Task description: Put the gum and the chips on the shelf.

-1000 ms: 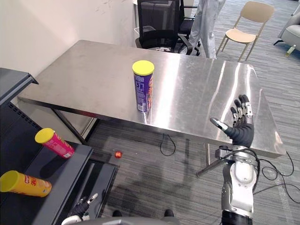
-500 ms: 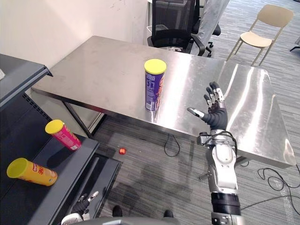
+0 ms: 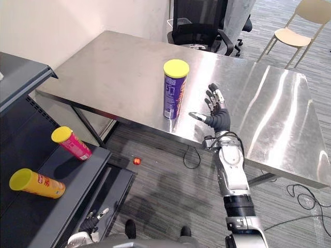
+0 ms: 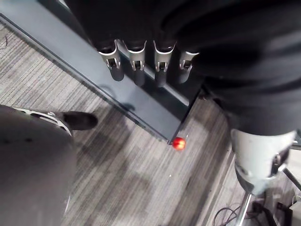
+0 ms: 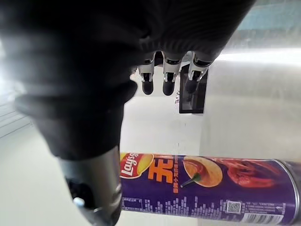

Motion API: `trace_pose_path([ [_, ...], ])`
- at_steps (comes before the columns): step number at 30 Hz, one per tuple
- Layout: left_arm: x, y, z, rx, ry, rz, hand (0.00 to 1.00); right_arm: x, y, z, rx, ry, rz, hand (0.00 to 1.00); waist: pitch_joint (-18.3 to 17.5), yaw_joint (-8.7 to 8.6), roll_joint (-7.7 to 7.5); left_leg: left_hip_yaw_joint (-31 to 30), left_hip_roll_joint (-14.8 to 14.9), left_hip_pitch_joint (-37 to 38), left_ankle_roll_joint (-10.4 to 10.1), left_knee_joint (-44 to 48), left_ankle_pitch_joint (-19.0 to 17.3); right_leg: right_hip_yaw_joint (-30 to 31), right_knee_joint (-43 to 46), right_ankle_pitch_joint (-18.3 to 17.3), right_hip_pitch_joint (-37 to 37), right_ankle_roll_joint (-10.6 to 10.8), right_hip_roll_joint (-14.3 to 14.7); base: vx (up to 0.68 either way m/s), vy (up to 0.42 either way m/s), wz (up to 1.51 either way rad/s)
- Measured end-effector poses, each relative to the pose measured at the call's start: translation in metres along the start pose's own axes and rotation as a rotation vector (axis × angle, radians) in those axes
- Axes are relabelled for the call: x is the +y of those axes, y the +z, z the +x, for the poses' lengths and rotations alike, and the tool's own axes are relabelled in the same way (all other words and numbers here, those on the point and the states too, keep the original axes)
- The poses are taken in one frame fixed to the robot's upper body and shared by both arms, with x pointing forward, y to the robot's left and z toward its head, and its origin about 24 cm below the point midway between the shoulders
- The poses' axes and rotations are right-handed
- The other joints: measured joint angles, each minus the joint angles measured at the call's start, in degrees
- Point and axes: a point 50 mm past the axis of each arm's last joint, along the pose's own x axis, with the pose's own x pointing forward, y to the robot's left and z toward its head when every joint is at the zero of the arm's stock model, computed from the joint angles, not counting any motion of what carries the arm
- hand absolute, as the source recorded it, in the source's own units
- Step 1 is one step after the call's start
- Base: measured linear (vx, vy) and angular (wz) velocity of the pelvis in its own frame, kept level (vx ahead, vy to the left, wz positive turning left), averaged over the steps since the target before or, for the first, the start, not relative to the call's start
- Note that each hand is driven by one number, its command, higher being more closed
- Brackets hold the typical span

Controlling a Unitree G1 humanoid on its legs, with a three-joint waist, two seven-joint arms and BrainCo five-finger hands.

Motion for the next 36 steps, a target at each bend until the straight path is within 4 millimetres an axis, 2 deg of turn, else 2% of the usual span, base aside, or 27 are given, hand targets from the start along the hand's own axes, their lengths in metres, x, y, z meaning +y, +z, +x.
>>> trace_pose_path([
  [16,0.003,-0.001,0.000,0.011,0.016,0.003,0.00,0.011,-0.002,0.022,0.024,0.009,0.009,0.00,1.7,1.80,-0.19,-0.4,0.0,-0.6,0.0,-0.1,0.1,-0.5,-0.4,0.2,0.0,-0.2,0.1,0.00,-0.002,0.01],
  [35,0.007,-0.004,-0.001,0.022,0.041,-0.004,0.00,0.031,0.021,0.052,-0.054,0.026,0.037,0.00,3.2,2.43,-0.50,-1.9,0.0,-1.5,-0.1,-0.2,0.6,-2.1,-0.6,0.2,0.1,-0.2,0.1,0.00,-0.003,0.04],
  [36,0.007,-0.004,-0.001,0.022,0.042,-0.003,0.00,0.033,0.021,0.053,-0.052,0.026,0.042,1.00,3.3,2.46,-0.57,-1.9,0.0,-1.5,-0.1,-0.2,0.6,-2.1,-0.6,0.2,0.1,-0.2,0.1,0.00,0.000,0.00],
])
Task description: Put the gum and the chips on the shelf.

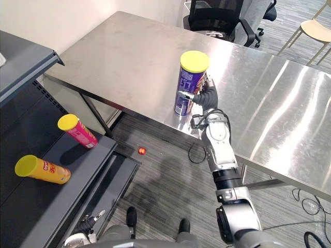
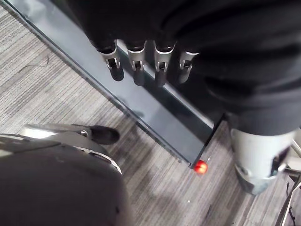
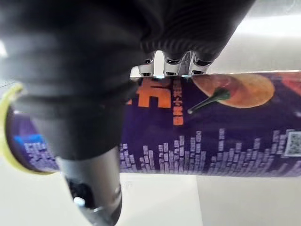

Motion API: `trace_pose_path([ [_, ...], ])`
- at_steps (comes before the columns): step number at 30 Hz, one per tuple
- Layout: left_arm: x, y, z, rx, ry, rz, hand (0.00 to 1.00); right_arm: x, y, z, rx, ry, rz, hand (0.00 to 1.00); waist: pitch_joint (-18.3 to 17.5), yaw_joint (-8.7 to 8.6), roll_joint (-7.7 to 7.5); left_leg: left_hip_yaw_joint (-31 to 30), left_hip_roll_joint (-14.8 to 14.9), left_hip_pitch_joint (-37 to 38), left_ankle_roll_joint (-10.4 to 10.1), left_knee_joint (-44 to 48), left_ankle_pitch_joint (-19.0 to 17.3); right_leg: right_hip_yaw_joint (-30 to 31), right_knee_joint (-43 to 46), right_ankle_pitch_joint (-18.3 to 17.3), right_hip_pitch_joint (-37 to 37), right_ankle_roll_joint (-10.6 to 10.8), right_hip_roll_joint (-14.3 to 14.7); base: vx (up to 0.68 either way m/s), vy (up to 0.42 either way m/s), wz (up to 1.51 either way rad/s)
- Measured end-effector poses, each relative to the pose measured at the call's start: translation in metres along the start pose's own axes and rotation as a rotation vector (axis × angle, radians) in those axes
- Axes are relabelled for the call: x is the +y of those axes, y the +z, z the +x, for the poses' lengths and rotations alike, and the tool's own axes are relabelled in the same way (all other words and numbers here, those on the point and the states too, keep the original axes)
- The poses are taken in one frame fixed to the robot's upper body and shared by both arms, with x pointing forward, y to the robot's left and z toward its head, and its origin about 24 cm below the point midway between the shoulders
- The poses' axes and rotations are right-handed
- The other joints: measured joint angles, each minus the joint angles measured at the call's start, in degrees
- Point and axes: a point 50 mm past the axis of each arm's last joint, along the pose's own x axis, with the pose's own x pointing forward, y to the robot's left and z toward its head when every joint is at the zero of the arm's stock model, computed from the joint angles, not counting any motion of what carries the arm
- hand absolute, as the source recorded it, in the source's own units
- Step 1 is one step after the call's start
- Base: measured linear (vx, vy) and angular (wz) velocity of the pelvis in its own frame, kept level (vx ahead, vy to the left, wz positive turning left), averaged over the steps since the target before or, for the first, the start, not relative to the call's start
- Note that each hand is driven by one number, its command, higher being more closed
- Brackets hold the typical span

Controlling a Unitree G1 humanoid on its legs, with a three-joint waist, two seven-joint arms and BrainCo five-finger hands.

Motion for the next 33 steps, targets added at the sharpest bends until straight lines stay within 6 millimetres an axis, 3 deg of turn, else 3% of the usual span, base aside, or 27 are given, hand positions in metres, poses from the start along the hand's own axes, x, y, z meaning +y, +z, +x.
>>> trace_pose_path([
  [5,0.001,0.001,0.000,-0.005,0.002,-0.005,0.00,0.000,-0.004,0.002,0.021,-0.007,-0.004,1.00,0.4,0.82,-0.29,-0.2,0.2,-0.2,0.0,0.0,0.2,-0.1,-0.1,0.2,0.0,-0.2,0.1,0.00,-0.004,0.01],
  [13,0.002,0.002,0.000,-0.009,0.012,-0.026,0.00,0.009,0.008,0.014,-0.001,0.026,-0.034,1.00,0.5,0.87,-0.41,-1.9,1.3,-2.0,-0.4,0.3,1.7,-1.3,-0.1,1.1,-1.1,-1.2,1.1,-0.03,-0.025,0.09],
  [23,0.002,0.002,0.000,0.000,0.010,-0.008,0.00,0.002,0.020,0.013,-0.050,0.011,-0.076,1.00,0.4,0.79,-0.33,-4.7,1.8,-3.1,-0.6,0.0,3.2,-3.2,1.2,0.9,-1.3,-1.3,1.4,-0.08,-0.008,0.12],
  [31,0.007,0.001,-0.001,0.003,0.022,-0.003,0.00,-0.010,0.047,-0.013,-0.187,-0.025,-0.008,1.00,0.1,0.43,-0.64,-4.5,1.8,-2.8,-0.5,0.0,3.7,-2.9,1.2,1.0,-1.2,-1.3,1.4,-0.02,0.003,0.00],
  [33,0.011,-0.005,-0.003,0.016,0.037,-0.012,0.00,-0.012,0.047,-0.023,-0.190,-0.017,0.014,1.00,-0.7,-0.64,-1.25,-4.3,1.9,-2.8,-0.5,0.0,3.7,-2.9,1.0,1.0,-1.1,-1.3,1.5,0.01,-0.004,-0.02],
])
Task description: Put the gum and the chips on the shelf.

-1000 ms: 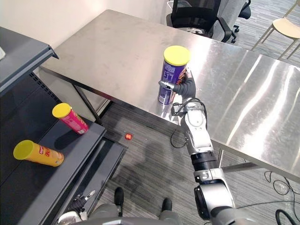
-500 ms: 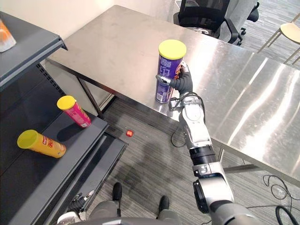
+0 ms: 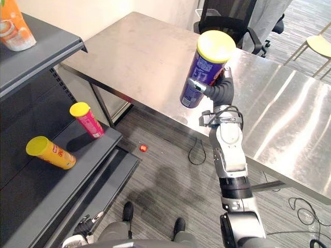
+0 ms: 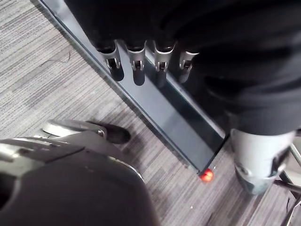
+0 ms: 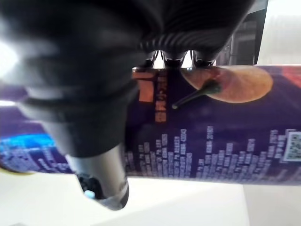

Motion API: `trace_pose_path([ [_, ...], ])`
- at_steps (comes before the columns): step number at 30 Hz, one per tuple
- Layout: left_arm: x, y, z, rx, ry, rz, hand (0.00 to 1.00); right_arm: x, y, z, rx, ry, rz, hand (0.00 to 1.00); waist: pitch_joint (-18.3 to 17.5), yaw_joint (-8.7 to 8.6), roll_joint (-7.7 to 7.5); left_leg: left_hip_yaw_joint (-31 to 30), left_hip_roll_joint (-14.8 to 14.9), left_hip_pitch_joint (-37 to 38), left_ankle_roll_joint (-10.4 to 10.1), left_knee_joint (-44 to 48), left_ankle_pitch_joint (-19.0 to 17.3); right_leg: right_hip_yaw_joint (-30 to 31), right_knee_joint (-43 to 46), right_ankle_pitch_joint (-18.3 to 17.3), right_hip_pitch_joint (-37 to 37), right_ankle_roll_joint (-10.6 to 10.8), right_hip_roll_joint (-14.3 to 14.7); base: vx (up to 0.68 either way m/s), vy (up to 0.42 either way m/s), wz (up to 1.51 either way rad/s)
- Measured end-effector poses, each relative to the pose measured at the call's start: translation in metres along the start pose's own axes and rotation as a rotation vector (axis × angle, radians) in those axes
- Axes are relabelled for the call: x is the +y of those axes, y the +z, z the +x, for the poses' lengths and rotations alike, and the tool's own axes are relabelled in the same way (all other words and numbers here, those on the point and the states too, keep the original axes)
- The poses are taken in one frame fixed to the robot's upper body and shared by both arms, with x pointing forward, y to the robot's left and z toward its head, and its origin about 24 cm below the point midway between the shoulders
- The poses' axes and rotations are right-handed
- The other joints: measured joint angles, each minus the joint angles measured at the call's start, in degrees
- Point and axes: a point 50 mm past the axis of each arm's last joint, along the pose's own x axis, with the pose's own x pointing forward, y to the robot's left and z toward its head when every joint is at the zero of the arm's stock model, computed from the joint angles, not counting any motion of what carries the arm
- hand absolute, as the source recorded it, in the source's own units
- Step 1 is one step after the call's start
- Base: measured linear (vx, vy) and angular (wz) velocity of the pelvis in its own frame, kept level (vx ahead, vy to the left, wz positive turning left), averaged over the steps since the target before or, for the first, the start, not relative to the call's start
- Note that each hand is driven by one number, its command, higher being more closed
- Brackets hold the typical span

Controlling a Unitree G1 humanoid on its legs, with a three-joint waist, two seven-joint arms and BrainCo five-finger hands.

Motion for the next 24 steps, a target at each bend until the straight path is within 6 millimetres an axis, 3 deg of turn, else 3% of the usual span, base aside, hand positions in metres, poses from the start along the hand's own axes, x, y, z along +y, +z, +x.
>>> trace_pose_path([
  [4,0.004,-0.005,-0.002,0.015,0.011,-0.003,0.00,-0.013,0.003,-0.021,-0.001,-0.020,0.018,1.00,-1.4,-0.40,-0.91,1.0,0.3,0.6,-0.3,0.1,-0.2,0.6,-0.3,0.0,0.1,0.0,0.2,0.02,-0.011,-0.10],
  [13,0.008,-0.015,-0.005,0.040,0.018,0.029,0.00,-0.024,0.004,-0.052,0.022,-0.030,0.010,1.00,-4.0,-1.85,-0.81,1.8,0.8,2.1,-1.0,0.0,-0.8,1.6,-0.6,0.0,1.1,-0.2,0.6,-0.02,-0.006,-0.08],
  [15,0.008,-0.016,-0.005,0.044,0.017,0.028,0.00,-0.025,0.003,-0.059,0.038,-0.032,0.021,1.00,-4.0,-1.73,-0.63,2.5,0.9,2.7,-1.4,0.4,-1.2,2.0,2.0,-0.9,0.2,-0.6,0.5,-0.01,-0.001,-0.14],
  [17,0.009,-0.015,-0.005,0.042,0.018,0.029,0.00,-0.021,0.000,-0.064,0.044,-0.039,0.059,1.00,-3.7,-1.88,-0.74,2.4,0.9,1.2,-1.1,4.0,-2.4,2.7,8.9,-4.0,-2.7,-0.8,0.0,-0.03,-0.021,0.00],
  [19,0.010,-0.014,-0.005,0.039,0.026,-0.010,0.00,-0.014,-0.002,-0.064,0.051,-0.019,0.078,1.00,-2.8,-2.02,0.12,-0.2,0.9,-1.4,-1.1,8.8,-3.7,1.1,12.3,-5.8,-3.3,-1.1,-0.5,-0.07,-0.047,0.45],
  [22,0.002,-0.015,-0.005,0.035,0.012,-0.053,0.00,-0.005,-0.002,-0.064,0.049,0.014,0.100,1.00,-1.9,-1.98,1.90,-5.5,1.0,-4.3,-2.2,8.7,-2.4,-4.2,12.7,-6.7,-3.3,-2.3,0.0,-0.14,-0.078,0.87],
  [24,-0.004,-0.014,-0.005,0.031,0.005,-0.091,0.00,0.003,-0.001,-0.061,0.038,0.046,0.124,1.00,-1.3,-1.65,4.49,-10.7,2.3,-8.0,-3.9,5.0,-0.7,-10.3,15.2,-7.8,-5.5,-4.1,1.5,-0.20,-0.160,1.43],
])
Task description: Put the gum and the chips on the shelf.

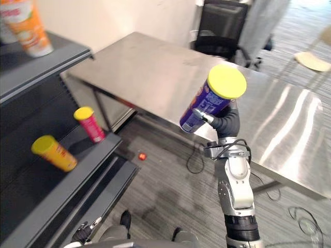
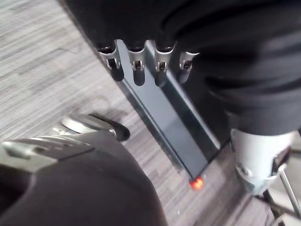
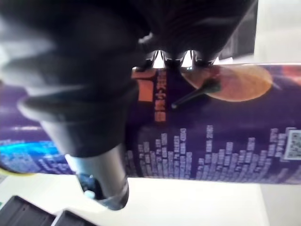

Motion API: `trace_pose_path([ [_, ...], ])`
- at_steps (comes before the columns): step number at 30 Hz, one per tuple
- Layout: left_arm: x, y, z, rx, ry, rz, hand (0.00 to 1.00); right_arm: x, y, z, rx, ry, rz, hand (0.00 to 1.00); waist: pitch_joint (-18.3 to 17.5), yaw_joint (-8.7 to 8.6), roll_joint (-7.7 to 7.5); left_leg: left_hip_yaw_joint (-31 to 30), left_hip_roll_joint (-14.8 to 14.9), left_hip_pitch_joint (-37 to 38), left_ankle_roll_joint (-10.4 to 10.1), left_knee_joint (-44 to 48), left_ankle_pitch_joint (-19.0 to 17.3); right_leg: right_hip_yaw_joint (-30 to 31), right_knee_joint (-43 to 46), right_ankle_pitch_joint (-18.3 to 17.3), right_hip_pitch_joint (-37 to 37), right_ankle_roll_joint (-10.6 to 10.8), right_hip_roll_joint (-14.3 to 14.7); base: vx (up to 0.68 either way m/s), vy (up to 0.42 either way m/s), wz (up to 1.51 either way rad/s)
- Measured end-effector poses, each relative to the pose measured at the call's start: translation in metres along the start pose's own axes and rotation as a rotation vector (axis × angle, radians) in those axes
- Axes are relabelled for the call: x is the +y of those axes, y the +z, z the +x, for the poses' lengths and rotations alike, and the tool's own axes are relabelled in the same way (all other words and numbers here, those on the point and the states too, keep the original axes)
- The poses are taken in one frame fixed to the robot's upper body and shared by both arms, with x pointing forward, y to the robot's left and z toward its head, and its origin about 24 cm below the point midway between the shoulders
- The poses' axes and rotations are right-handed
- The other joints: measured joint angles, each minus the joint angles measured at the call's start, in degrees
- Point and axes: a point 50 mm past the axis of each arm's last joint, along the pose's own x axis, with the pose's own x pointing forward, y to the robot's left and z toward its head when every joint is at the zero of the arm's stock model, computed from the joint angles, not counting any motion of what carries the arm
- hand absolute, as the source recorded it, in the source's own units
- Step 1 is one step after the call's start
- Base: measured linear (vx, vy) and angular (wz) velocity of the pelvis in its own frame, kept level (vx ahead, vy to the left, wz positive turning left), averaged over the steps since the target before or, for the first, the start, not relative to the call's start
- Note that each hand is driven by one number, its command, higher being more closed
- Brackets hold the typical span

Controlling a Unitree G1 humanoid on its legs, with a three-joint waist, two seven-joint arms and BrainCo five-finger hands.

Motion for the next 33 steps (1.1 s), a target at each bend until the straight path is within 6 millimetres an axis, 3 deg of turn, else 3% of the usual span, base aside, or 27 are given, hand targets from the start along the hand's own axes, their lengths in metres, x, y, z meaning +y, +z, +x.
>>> trace_pose_path([
  [1,0.000,0.000,0.000,0.000,0.001,0.000,0.00,0.001,0.001,0.002,-0.007,0.006,0.001,1.00,0.1,0.37,0.17,0.8,0.4,-0.4,-0.6,-1.7,-0.6,-1.1,-0.3,-0.1,-0.3,-0.4,0.6,-0.24,-0.160,1.83],
  [2,0.001,0.003,0.002,0.004,0.013,-0.022,0.00,-0.001,0.006,0.009,-0.043,-0.004,-0.005,1.00,1.3,0.98,-0.79,9.4,1.8,-3.5,4.4,0.3,-3.3,-7.3,-1.3,-0.2,-0.6,-2.1,-2.2,-0.23,-0.099,1.62],
  [3,-0.002,0.003,0.003,0.009,0.011,-0.030,0.00,-0.002,0.008,0.012,-0.056,-0.017,-0.006,1.00,2.0,0.90,-1.23,13.0,1.6,-4.9,7.2,4.8,-2.4,-8.9,-0.9,-0.2,-0.6,-2.2,-3.7,-0.22,-0.079,1.60],
  [4,0.000,0.003,0.003,0.010,0.017,-0.047,0.00,-0.004,0.008,0.013,-0.060,-0.030,-0.005,1.00,2.3,1.12,-1.57,16.1,1.4,-5.8,8.7,9.3,-1.9,-10.2,-0.9,-0.1,-0.3,-2.3,-4.9,-0.11,-0.103,1.37],
  [5,0.008,-0.008,-0.001,0.038,0.043,-0.062,0.00,-0.005,0.009,0.013,-0.069,-0.053,-0.010,1.00,2.4,1.27,-1.63,22.2,2.8,-4.8,8.8,20.5,-2.9,-14.2,-1.0,0.7,0.8,-1.8,-7.2,-0.08,-0.098,1.15],
  [6,0.009,-0.011,-0.002,0.044,0.047,-0.064,0.00,-0.005,0.009,0.013,-0.069,-0.056,-0.011,1.00,2.2,1.17,-1.34,22.6,3.2,-4.3,8.8,21.8,-3.6,-14.9,-1.0,0.7,1.0,-1.7,-7.3,-0.07,-0.058,1.47],
  [7,0.012,-0.021,-0.006,0.067,0.066,-0.092,0.00,-0.008,0.010,0.011,-0.073,-0.074,-0.023,1.00,1.4,1.01,0.32,24.1,5.7,-1.6,8.1,25.9,-7.7,-18.5,-0.8,0.9,1.7,-1.6,-8.1,-0.07,0.060,0.96],
  [8,0.012,-0.023,-0.007,0.074,0.069,-0.101,0.00,-0.011,0.011,0.011,-0.078,-0.087,-0.032,1.00,1.2,1.04,0.75,24.9,6.4,-0.7,8.1,26.1,-8.3,-19.7,-0.6,1.0,1.7,-1.3,-8.5,-0.06,0.094,1.33],
  [10,0.009,-0.024,-0.007,0.074,0.062,-0.116,0.00,-0.019,0.014,0.010,-0.087,-0.116,-0.055,1.00,0.7,0.95,2.15,26.7,6.1,-0.4,7.7,23.7,-7.6,-23.2,0.2,1.5,1.7,-0.5,-9.6,-0.07,0.128,1.04],
  [12,0.013,-0.029,-0.010,0.086,0.074,-0.135,0.00,-0.023,0.013,0.006,-0.077,-0.142,-0.058,1.00,0.4,0.66,1.86,26.8,3.0,1.9,6.5,13.6,-5.9,-27.1,-3.6,2.9,3.5,0.2,-9.8,-0.09,0.147,1.06],
  [14,0.017,-0.035,-0.012,0.102,0.090,-0.150,0.00,-0.027,0.011,0.001,-0.066,-0.161,-0.064,1.00,0.1,0.47,2.24,26.5,1.6,4.5,6.5,4.0,-5.4,-31.4,-5.0,4.1,4.7,0.6,-9.5,-0.08,0.170,0.87],
  [16,0.024,-0.040,-0.014,0.123,0.120,-0.172,0.00,-0.029,0.006,-0.006,-0.049,-0.210,-0.035,1.00,0.1,0.36,0.99,29.5,1.1,4.7,6.9,0.4,-3.5,-34.4,-4.3,5.4,5.1,1.5,-10.4,-0.07,0.143,0.77],
  [19,0.023,-0.042,-0.014,0.138,0.115,-0.158,0.00,-0.035,0.009,-0.010,-0.052,-0.250,-0.065,1.00,-0.2,-0.49,0.47,33.2,-0.5,5.1,8.2,-2.7,-1.5,-37.2,-2.6,6.0,5.7,2.2,-13.1,-0.02,0.174,0.67],
  [21,0.023,-0.039,-0.013,0.130,0.115,-0.146,0.00,-0.035,0.009,-0.011,-0.055,-0.265,-0.081,1.00,-0.2,-0.68,0.27,32.1,-2.2,5.3,9.0,-4.5,0.5,-37.3,-1.0,6.3,5.4,2.2,-14.8,0.03,0.160,0.47],
  [24,0.030,-0.035,-0.012,0.114,0.135,-0.130,0.00,-0.035,0.009,-0.010,-0.051,-0.271,-0.109,1.00,0.4,-0.44,-0.89,31.6,-3.7,5.4,9.3,-4.5,0.7,-36.8,0.4,6.7,5.4,2.0,-16.7,0.02,0.088,0.18],
  [29,0.030,-0.034,-0.012,0.113,0.140,-0.134,0.00,-0.032,0.007,-0.010,-0.042,-0.261,-0.108,1.00,0.9,1.34,-1.72,32.7,-3.9,7.0,9.0,-4.9,-0.2,-31.8,-1.4,7.5,5.5,1.9,-15.8,-0.03,0.005,-0.14],
  [33,0.027,-0.036,-0.012,0.118,0.130,-0.142,0.00,-0.032,0.005,-0.011,-0.036,-0.260,-0.108,1.00,1.1,1.34,-1.56,33.9,-2.6,7.1,8.8,-4.9,-0.1,-29.8,-4.5,7.4,5.5,1.8,-13.4,-0.05,-0.086,-0.18],
])
